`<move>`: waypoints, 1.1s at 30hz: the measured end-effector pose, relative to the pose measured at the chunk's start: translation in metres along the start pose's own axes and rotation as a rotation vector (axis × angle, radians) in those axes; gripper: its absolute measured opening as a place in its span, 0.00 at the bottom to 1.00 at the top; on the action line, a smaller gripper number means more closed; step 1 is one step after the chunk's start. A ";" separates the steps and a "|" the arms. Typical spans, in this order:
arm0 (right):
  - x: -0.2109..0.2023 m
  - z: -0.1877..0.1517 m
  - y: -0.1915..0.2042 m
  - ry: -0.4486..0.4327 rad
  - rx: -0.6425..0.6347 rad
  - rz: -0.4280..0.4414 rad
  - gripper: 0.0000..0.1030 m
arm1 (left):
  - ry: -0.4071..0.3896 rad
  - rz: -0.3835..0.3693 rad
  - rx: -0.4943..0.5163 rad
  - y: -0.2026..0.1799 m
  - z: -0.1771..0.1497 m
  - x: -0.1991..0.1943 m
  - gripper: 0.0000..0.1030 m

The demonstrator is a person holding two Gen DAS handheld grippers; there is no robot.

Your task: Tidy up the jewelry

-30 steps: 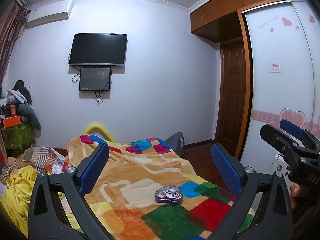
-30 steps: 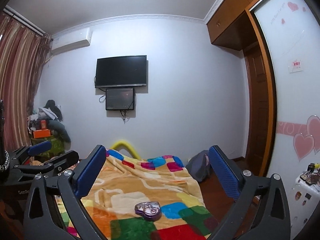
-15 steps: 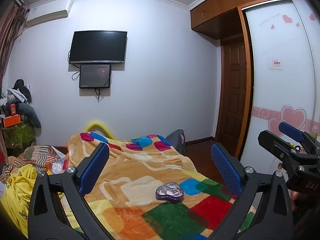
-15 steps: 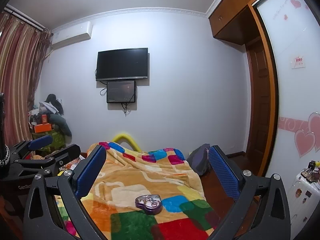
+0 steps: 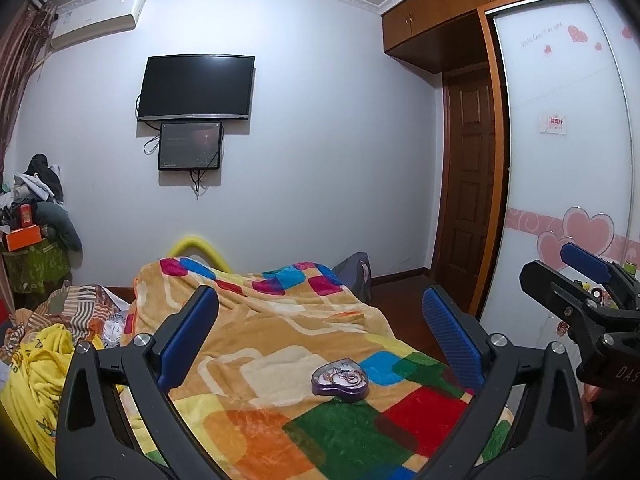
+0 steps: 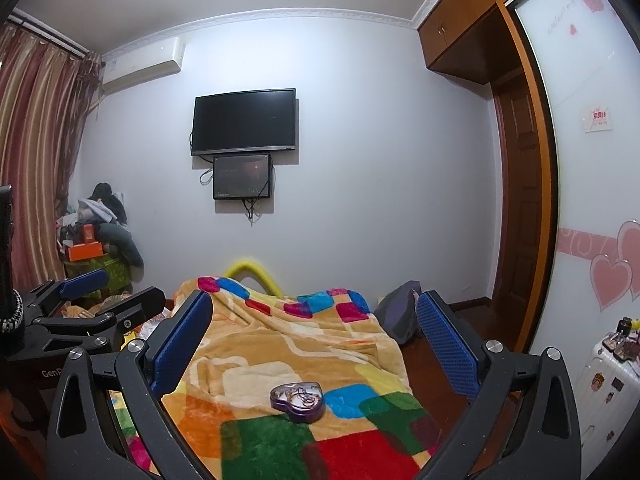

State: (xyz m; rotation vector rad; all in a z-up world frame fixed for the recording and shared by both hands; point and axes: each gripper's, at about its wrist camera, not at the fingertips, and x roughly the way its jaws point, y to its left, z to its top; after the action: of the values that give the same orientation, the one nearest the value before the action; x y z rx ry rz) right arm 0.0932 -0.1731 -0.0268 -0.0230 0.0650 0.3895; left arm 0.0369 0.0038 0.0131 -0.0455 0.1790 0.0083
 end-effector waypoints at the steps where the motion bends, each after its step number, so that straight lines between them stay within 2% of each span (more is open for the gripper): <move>1: 0.000 0.000 0.000 0.002 -0.001 0.002 0.99 | 0.001 0.000 -0.002 0.000 0.000 0.000 1.00; 33: 0.001 0.001 0.000 0.023 0.019 0.012 0.99 | 0.014 -0.016 -0.023 0.004 -0.003 0.001 1.00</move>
State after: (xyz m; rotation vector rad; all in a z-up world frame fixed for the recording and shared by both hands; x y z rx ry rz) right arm 0.0939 -0.1729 -0.0263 -0.0086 0.0917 0.4005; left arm 0.0374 0.0075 0.0101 -0.0696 0.1930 -0.0062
